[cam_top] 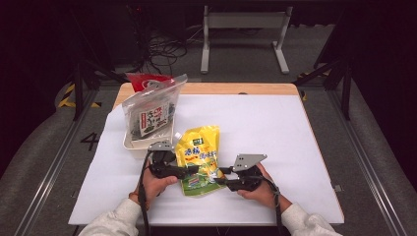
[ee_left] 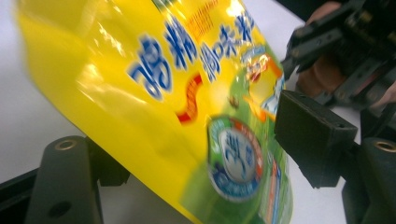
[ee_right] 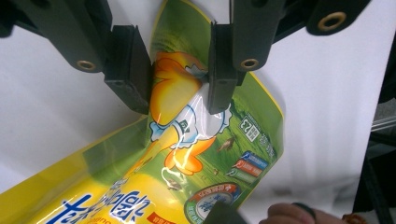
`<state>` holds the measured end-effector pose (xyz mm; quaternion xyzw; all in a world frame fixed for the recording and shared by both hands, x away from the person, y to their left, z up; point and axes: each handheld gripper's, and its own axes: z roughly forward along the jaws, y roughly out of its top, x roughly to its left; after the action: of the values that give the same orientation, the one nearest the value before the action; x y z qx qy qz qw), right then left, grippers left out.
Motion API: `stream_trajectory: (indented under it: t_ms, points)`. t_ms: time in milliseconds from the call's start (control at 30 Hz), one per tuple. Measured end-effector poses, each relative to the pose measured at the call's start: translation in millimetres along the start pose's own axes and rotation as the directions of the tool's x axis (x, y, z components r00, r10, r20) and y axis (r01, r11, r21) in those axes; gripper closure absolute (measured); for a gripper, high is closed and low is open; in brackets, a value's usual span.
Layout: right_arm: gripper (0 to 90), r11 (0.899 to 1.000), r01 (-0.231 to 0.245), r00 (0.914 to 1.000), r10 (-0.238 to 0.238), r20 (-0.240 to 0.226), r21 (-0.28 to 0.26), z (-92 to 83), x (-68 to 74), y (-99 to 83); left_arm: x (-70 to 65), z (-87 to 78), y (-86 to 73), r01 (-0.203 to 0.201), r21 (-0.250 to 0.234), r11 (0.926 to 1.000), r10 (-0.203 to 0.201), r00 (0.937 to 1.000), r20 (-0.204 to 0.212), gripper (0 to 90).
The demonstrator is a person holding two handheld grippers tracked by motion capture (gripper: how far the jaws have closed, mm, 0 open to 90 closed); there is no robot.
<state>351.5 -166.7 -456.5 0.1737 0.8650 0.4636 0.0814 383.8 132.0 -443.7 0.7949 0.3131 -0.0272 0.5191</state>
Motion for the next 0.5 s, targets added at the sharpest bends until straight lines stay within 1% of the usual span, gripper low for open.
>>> stream_trajectory:
  t_ms: [33, 67, 100, 133, 167, 200, 233, 267, 300, 333, 367, 400, 433, 467, 500]
  points:
    - [60.9, 1.000, 0.012, 0.9999, -0.012, -0.002, 0.000, 0.3, 1.3, 0.9, -0.5, -3.2, 1.1, -0.010, -0.013, 0.9999, 0.010, 0.9999, -0.011, 33.2]
    - [60.6, 1.000, 0.022, 0.9997, -0.022, -0.001, 0.000, 0.1, 2.4, 1.6, -0.7, -6.7, 2.1, -0.015, -0.028, 0.9995, 0.015, 0.9999, 0.001, 35.9]
    - [59.8, 0.999, 0.042, 0.9991, -0.042, 0.004, 0.002, -0.8, 4.5, 3.6, -2.4, -13.0, 3.5, -0.050, -0.059, 0.9970, 0.049, 0.9986, -0.019, 49.0]
    - [59.4, 0.999, 0.047, 0.9989, -0.047, 0.004, 0.002, -1.2, 5.1, 4.4, -4.1, -17.3, 4.6, -0.072, -0.075, 0.9946, 0.070, 0.9969, -0.036, 57.4]
    - [59.1, 0.998, 0.055, 0.9985, -0.055, 0.005, 0.004, -1.7, 6.6, 5.9, -4.2, -20.3, 5.0, -0.082, -0.083, 0.9932, 0.080, 0.9963, -0.031, 68.8]
    - [58.4, 0.998, 0.056, 0.9984, -0.056, 0.005, 0.003, -2.0, 7.3, 6.8, -4.3, -23.8, 5.9, -0.091, -0.099, 0.9909, 0.089, 0.9959, -0.017, 73.1]
    - [58.4, 0.998, 0.056, 0.9984, -0.056, 0.005, 0.003, -2.0, 7.3, 6.8, -4.3, -23.8, 5.9, -0.091, -0.099, 0.9909, 0.089, 0.9959, -0.017, 77.7]
    - [58.1, 0.999, 0.052, 0.9986, -0.052, 0.004, -0.001, -2.4, 8.4, 8.1, -6.2, -28.2, 7.1, -0.108, -0.124, 0.9864, 0.108, 0.9941, -0.005, 77.7]
    - [61.0, 0.999, 0.048, 0.9988, -0.048, 0.001, -0.010, -3.6, 9.5, 9.7, -12.6, -30.8, 9.2, -0.142, -0.123, 0.9822, 0.139, 0.9897, -0.033, 87.7]
    - [59.7, 0.999, 0.046, 0.9989, -0.046, 0.003, -0.026, -6.6, 10.4, 11.6, -13.9, -32.5, 10.0, -0.154, -0.135, 0.9789, 0.154, 0.9881, -0.010, 88.3]
    - [58.6, 0.999, 0.036, 0.9993, -0.036, -0.004, -0.033, -9.8, 10.2, 13.1, -15.9, -34.3, 10.5, -0.175, -0.142, 0.9742, 0.176, 0.9844, -0.008, 88.5]
    - [58.6, 0.999, 0.036, 0.9993, -0.036, -0.004, -0.033, -9.8, 10.2, 13.1, -15.9, -34.3, 10.5, -0.175, -0.142, 0.9742, 0.176, 0.9844, -0.008, 88.7]
    - [56.8, 0.999, 0.023, 0.9997, -0.024, -0.007, -0.042, -14.5, 9.5, 14.6, -17.8, -35.5, 10.9, -0.187, -0.143, 0.9719, 0.188, 0.9822, -0.011, 88.7]
    - [53.6, 0.999, 0.012, 0.9999, -0.012, 0.005, -0.042, -19.1, 9.1, 15.8, -19.2, -36.6, 11.0, -0.193, -0.150, 0.9696, 0.196, 0.9806, 0.003, 89.2]
    - [53.4, 0.999, 0.008, 0.9999, -0.008, 0.009, -0.042, -23.2, 9.2, 16.5, -21.0, -37.5, 11.5, -0.205, -0.154, 0.9666, 0.207, 0.9783, -0.002, 89.2]
